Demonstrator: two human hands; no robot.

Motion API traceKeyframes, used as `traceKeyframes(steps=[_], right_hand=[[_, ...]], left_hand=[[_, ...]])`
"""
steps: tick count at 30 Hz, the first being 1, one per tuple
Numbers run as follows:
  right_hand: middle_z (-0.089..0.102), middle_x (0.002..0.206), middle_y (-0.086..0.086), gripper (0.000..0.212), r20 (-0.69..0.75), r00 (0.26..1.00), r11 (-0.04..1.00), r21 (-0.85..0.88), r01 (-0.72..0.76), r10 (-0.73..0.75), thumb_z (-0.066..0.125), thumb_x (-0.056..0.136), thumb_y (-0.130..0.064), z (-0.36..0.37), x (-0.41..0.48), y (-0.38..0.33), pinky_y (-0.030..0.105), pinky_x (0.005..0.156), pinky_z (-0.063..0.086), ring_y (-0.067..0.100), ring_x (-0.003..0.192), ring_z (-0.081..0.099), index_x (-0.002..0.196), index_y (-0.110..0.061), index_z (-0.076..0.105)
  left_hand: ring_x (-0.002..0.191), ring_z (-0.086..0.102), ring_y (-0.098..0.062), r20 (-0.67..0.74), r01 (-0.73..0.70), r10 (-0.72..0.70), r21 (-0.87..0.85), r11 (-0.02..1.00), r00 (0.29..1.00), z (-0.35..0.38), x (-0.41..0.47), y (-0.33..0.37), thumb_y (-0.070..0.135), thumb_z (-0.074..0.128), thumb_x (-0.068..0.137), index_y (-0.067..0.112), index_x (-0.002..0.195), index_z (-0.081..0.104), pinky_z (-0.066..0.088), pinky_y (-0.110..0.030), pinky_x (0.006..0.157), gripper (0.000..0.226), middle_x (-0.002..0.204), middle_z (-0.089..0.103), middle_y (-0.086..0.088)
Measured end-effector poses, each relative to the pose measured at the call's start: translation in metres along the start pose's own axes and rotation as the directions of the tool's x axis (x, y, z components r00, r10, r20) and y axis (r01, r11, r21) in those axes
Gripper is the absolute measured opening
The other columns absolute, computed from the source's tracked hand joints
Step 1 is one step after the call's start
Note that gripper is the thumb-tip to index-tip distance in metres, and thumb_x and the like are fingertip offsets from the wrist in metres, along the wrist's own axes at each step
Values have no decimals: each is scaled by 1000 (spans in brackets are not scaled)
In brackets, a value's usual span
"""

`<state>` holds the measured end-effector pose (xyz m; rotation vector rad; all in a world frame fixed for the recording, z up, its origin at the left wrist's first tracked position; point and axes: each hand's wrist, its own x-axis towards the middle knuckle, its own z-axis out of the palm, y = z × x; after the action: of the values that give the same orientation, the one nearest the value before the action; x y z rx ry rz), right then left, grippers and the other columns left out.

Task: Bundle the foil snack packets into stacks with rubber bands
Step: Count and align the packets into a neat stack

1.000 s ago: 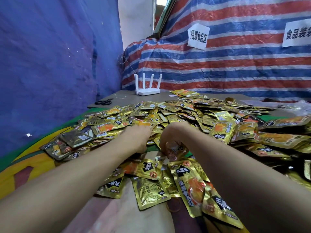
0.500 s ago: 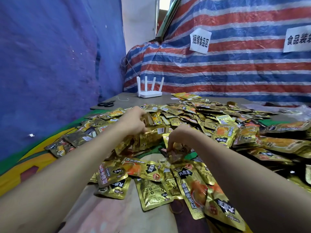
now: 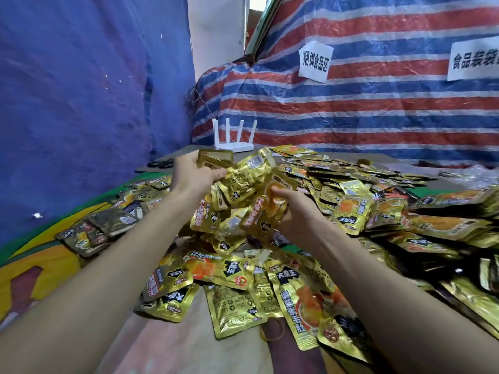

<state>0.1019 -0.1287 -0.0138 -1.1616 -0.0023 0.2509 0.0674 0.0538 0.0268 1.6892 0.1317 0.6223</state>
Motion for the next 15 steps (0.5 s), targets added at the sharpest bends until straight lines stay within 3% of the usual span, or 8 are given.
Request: traceKeyframes(steps=[2,3,6,9,12,15], right_hand=[[69,122,18,8,19,999,996,83,28,-30,60,98,-10,1,-1,0,49,103,51,32,110,65,97,-7,68],[69,123,19,7,15,999,993,106,46,-47,60,98,-9,1,-1,0,51,106,48,33,113,65,98,-7,67],[72,108,16,7,-41,993,991,76,114,-111,61,97,-7,1,-2,-1,49,100,50,28,93,66,103,-6,65],[73,89,11,14,-111,980,987,-8,162,-162,65,94,-6,-1,-1,-3,47,85,56,23,76,68,108,-2,65],[73,104,15,42,-176,971,980,-142,136,-160,71,90,-8,-8,-2,-4,52,87,56,29,90,71,129,-2,59],[70,108,14,18,-161,964,906,-404,130,-210,68,88,-8,-22,-3,-6,49,93,49,32,99,66,106,-8,69]], left_hand=[[92,72,-16,-18,-19,18,-34,999,1000,6,-3,-1,2,76,84,22,87,67,54,-44,96,22,93,76,2],[93,72,-17,-32,-33,31,-53,998,999,8,-4,0,2,75,85,23,88,67,55,-45,95,23,94,76,1],[98,72,-25,-50,-101,98,-72,992,994,14,-4,7,4,72,89,22,92,67,57,-51,91,20,99,75,-3],[99,70,-19,-46,-193,192,0,981,980,19,-3,13,9,69,92,22,101,68,57,-47,93,17,102,74,2],[100,68,-18,-76,-249,250,27,968,965,20,-1,14,13,66,94,18,109,67,56,-43,93,15,104,73,2],[94,65,-14,-178,-282,290,68,957,940,22,3,10,15,65,96,15,109,65,54,-35,89,13,101,70,5]])
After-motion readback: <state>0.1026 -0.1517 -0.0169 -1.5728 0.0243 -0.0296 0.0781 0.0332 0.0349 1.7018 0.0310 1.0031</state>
